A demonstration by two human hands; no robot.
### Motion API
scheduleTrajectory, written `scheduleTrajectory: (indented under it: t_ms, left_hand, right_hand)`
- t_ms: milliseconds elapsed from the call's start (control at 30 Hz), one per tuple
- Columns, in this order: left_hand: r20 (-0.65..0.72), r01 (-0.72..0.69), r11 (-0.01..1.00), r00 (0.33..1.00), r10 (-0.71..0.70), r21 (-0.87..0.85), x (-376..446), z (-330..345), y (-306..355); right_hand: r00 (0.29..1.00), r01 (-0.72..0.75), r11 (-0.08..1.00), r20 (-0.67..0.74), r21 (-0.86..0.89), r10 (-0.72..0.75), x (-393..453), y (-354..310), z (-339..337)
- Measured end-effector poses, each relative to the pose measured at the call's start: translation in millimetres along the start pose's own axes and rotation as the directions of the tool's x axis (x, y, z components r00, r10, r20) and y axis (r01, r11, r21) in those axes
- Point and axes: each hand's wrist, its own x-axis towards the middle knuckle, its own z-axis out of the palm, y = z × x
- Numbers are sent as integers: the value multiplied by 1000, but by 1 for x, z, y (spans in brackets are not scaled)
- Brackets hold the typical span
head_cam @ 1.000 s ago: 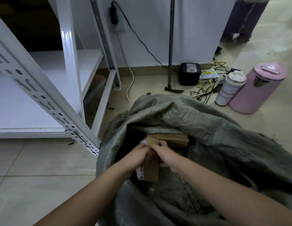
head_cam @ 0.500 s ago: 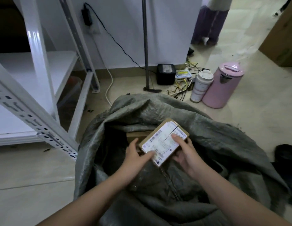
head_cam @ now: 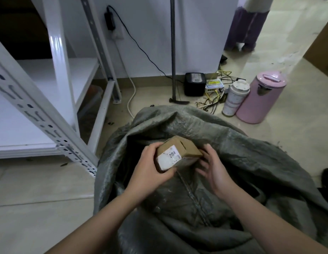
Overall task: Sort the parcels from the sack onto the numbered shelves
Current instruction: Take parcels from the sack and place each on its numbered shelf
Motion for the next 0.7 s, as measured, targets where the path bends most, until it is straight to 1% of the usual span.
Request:
scheduleTrajectory:
  t_ms: [33,100,167,200,267,333,400,433,467,500,533,567,600,633,667,700]
  left_hand:
    - [-19,-34,998,999,35,45,0,-1,1]
    - [-52,-98,989,993,104,114,0,-1,2]
    - [-57,-179,967,980,192,180,-1,-3,2]
    - [-43,-239,946,966,254,221,-2,-4,1]
    - [22,-377,863,919,393,336,-4,-4,-4]
    - [99,-505,751,851,516,425,-5,-1,-8]
    - [189,-592,669,795,576,449,-8,1,-10]
    - [238,-605,654,789,566,453,-11,2,-11]
    - [273,-594,664,802,531,455,-14,3,-12]
    - [279,-552,702,834,476,450,-17,4,-13]
    - [258,-470,776,882,395,420,-21,5,-12]
    - [222,-356,867,930,292,350,-23,6,-10]
    - [186,-228,942,965,184,248,-23,10,-10]
    - [159,-104,985,984,82,137,-21,13,-11]
    - [140,9,1000,990,-12,22,-18,15,-9]
    - [129,109,989,987,-96,-99,-15,16,-7]
  right_hand:
    - [999,37,998,-9,-45,-37,0,-1,3]
    - [997,79,992,27,-98,-77,-1,-4,8]
    - [994,87,987,73,-136,-78,-3,-5,12]
    - [995,66,989,84,-131,-55,-3,-5,13]
    - [993,-42,997,109,-63,49,-4,-6,14]
    - [978,-149,989,152,13,146,-4,-8,13]
    - [971,-179,983,167,40,170,-5,-11,11]
    - [976,-157,987,158,45,148,-5,-13,9]
    - [985,-109,993,137,53,101,-4,-15,7]
    - [992,-51,996,122,67,42,-5,-18,6]
    - [993,13,998,118,59,-20,-5,-22,5]
    - [989,79,997,126,15,-80,-6,-25,4]
    - [980,145,988,149,-57,-135,-8,-28,3]
    - [968,202,971,175,-128,-179,-8,-29,2]
    - [954,255,946,210,-198,-214,-9,-30,3]
    - [939,308,911,242,-273,-245,-11,-30,4]
